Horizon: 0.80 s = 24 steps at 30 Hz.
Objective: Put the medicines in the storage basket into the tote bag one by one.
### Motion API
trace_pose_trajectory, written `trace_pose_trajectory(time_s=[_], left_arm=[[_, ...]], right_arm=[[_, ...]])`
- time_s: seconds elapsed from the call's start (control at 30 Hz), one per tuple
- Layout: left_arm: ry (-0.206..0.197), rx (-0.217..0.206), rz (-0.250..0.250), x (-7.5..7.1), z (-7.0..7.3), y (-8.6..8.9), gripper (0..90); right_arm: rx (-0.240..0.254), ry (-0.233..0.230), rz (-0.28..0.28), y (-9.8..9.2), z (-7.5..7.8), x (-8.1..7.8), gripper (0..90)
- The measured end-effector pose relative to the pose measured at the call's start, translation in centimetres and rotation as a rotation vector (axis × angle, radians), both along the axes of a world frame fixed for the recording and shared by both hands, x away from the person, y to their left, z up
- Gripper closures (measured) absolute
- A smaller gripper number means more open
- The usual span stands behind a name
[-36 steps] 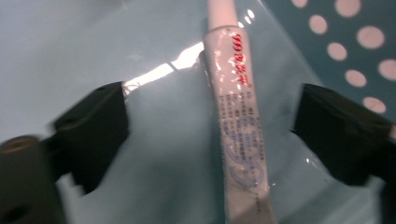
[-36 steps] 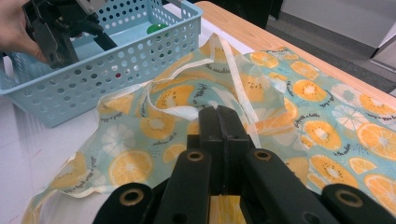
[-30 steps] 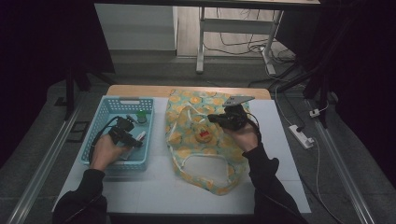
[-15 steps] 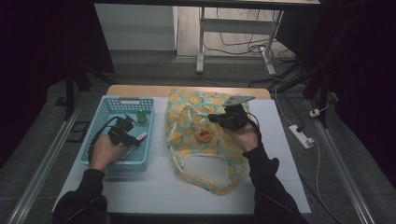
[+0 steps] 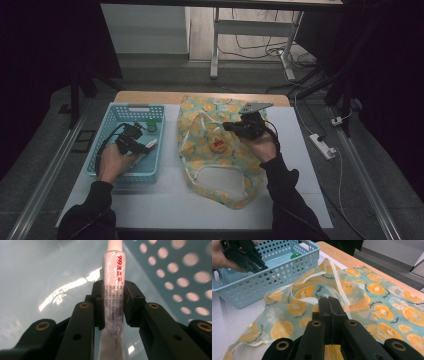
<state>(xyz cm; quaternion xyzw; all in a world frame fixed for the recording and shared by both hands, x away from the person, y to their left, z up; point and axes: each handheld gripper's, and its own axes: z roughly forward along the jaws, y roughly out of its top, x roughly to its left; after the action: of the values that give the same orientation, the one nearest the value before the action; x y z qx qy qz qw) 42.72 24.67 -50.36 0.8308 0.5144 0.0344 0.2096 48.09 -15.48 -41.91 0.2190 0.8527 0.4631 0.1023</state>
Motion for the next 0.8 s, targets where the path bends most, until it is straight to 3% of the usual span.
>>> trace_pose_trajectory(time_s=[0.4,0.6,0.8], left_arm=[[-0.094,-0.061,0.019,-0.5,2.8,1.1,72.9],[-0.105,-0.081,0.025,-0.9,4.0,1.3,72.9],[-0.151,-0.102,0.027,-1.8,5.3,1.3,72.9]], right_arm=[[-0.001,-0.001,-0.002,0.0,0.0,0.0,90.0],[0.001,-0.002,-0.003,-0.1,0.0,0.0,90.0],[-0.001,0.0,-0.003,-0.1,-0.1,0.1,90.0]])
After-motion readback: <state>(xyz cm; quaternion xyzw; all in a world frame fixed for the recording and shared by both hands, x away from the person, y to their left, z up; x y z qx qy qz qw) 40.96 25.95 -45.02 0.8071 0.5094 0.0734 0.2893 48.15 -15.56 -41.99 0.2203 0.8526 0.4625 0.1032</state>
